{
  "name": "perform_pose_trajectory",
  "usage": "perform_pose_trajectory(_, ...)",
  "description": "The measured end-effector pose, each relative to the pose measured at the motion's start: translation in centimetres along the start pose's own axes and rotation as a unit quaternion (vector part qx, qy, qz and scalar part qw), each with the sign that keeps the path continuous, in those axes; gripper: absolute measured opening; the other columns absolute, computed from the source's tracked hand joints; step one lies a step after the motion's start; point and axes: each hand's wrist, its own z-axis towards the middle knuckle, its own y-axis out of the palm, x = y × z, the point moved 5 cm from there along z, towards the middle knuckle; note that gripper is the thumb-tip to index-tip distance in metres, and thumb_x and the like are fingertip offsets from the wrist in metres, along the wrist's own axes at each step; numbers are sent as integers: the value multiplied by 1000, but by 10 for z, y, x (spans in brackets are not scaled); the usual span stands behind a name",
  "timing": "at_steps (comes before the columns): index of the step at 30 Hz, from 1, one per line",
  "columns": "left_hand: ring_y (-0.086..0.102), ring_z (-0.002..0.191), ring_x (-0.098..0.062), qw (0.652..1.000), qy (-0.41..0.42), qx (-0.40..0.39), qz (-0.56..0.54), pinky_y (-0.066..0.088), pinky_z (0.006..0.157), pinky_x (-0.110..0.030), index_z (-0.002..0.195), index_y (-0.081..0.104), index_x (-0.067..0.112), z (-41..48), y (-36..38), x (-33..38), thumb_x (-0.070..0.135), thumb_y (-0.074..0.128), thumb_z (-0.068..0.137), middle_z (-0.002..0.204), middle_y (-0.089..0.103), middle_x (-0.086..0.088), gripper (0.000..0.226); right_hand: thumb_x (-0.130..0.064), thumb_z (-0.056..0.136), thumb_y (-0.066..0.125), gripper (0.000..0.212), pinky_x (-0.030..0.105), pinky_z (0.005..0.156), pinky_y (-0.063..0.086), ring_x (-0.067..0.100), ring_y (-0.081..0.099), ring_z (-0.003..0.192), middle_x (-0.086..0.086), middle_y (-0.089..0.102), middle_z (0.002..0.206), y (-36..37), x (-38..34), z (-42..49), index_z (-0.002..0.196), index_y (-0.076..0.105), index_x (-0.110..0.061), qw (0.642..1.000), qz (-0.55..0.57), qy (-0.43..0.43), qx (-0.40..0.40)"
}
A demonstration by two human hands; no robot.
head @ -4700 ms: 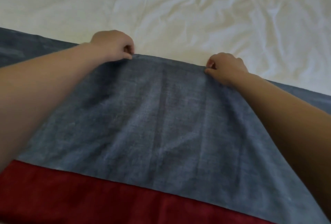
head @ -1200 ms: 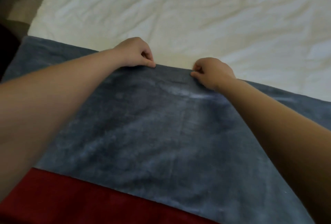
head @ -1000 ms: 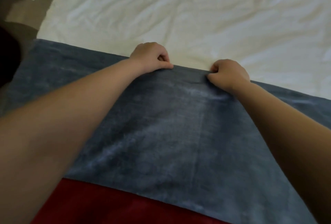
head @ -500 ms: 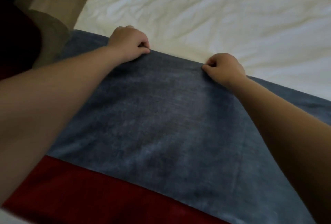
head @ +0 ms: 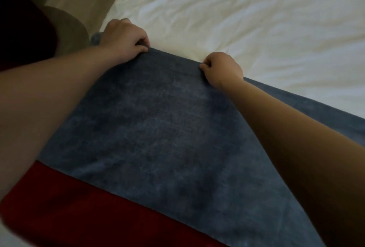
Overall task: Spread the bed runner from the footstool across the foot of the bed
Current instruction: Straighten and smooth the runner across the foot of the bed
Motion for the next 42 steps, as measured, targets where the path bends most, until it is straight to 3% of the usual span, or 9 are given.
perform_pose_trajectory(3, 53, 98, -33, 998, -23, 39, 32, 41, 84, -42, 96, 71, 19, 0, 1, 12, 25, 65, 86, 95, 68, -10, 13, -34, 97, 47, 30, 35, 70, 48, 29, 60, 86, 7, 64, 92, 0, 2, 1, 93, 64, -10, 999, -4, 25, 25)
perform_pose_trajectory(6, 52, 103, -34, 997, -43, 65, -12, 42, 82, -42, 103, 66, 15, -11, 1, 14, 23, 62, 86, 103, 64, -12, 20, -33, 96, 46, 27, 39, 79, 46, 30, 57, 96, 8, 60, 101, -4, -7, -9, 101, 60, -11, 998, -43, -2, 53)
perform_pose_trajectory(12, 51, 116, -29, 998, 14, 37, -52, 41, 96, -44, 125, 55, 16, -36, -12, 33, 48, 51, 89, 128, 57, -7, 48, -41, 95, 42, 43, 40, 89, 37, 30, 46, 115, 10, 51, 124, -30, -7, -36, 125, 50, -12, 982, -135, -52, 119)
perform_pose_trajectory(26, 51, 115, -28, 996, 24, 63, -53, 44, 94, -45, 126, 54, 16, -174, -55, 102, 52, 47, 89, 125, 58, -8, 52, -50, 94, 38, 54, 47, 105, 32, 32, 43, 124, 14, 51, 130, -25, -41, -176, 127, 49, -9, 974, -184, -63, 114)
perform_pose_trajectory(37, 57, 107, -27, 998, -10, 38, -57, 48, 86, -40, 118, 59, 15, -341, -21, 98, 47, 53, 88, 114, 63, -6, 44, -49, 92, 41, 46, 43, 95, 34, 30, 48, 115, 11, 56, 119, 80, -72, -329, 114, 56, -11, 988, -113, -69, 83)
perform_pose_trajectory(42, 59, 89, -25, 997, 66, -17, -28, 48, 72, -36, 100, 62, 16, -413, 15, 105, 37, 60, 80, 96, 63, -3, 29, -42, 86, 49, 35, 35, 73, 37, 26, 48, 104, 6, 50, 113, 141, -73, -401, 107, 53, -15, 987, -112, -99, 64)
